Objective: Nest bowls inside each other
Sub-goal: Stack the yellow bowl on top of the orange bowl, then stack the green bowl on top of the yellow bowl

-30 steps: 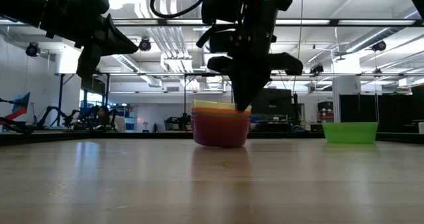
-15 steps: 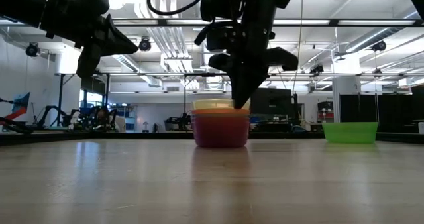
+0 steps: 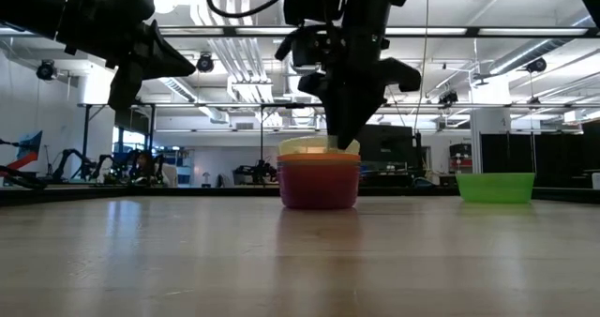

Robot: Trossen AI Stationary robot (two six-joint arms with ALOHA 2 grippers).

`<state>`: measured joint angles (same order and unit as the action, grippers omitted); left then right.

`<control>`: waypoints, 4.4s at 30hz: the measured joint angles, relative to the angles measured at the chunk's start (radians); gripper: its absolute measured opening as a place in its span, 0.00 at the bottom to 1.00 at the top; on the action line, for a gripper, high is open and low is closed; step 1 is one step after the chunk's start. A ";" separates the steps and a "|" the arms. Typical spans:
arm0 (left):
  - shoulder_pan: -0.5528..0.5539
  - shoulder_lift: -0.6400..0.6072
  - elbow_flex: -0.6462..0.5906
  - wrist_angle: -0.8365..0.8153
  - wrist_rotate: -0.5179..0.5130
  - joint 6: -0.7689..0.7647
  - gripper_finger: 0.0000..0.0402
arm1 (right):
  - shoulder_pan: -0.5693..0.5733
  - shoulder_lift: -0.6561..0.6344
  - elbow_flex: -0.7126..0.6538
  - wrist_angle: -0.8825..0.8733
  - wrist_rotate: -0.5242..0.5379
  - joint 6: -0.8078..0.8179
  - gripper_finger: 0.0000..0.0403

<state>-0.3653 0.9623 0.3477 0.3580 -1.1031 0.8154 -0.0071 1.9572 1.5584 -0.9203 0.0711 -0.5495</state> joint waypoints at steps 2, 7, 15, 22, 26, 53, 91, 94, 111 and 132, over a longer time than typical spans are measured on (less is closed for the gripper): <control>0.000 0.000 0.000 0.000 0.000 0.000 0.00 | 0.000 0.000 0.023 -0.018 0.000 0.000 0.22; 0.000 0.000 -0.002 0.000 0.000 0.000 0.00 | 0.000 0.000 0.061 -0.055 0.002 0.000 0.22; 0.000 0.000 -0.006 0.000 0.000 0.000 0.00 | 0.004 -0.001 0.070 -0.079 0.004 0.044 0.17; 0.000 0.000 -0.006 0.000 0.000 0.000 0.00 | 0.016 -0.001 0.065 -0.078 0.004 0.060 0.12; 0.000 0.000 -0.006 0.000 0.000 0.000 0.00 | 0.023 0.001 0.058 -0.079 0.004 0.074 0.10; 0.000 0.000 -0.008 0.000 0.123 -0.035 0.00 | -0.184 -0.253 -0.251 -0.294 0.081 0.428 0.08; 0.000 0.000 -0.006 0.087 0.184 -0.129 0.00 | -0.537 -0.671 -0.721 -0.015 -0.045 0.812 0.32; 0.000 0.000 -0.006 0.087 0.184 -0.129 0.00 | -0.537 -0.647 -0.737 -0.014 -0.045 0.812 0.31; 0.000 0.000 -0.007 0.087 0.184 -0.129 0.00 | -0.534 -0.527 -0.777 -0.002 -0.046 0.753 0.09; 0.000 0.000 -0.007 0.087 0.184 -0.129 0.00 | -0.427 -0.674 -0.643 -0.111 0.025 0.728 0.02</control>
<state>-0.3650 0.9627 0.3405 0.4446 -0.9188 0.6865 -0.4344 1.2827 0.9152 -1.0312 0.0959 0.1787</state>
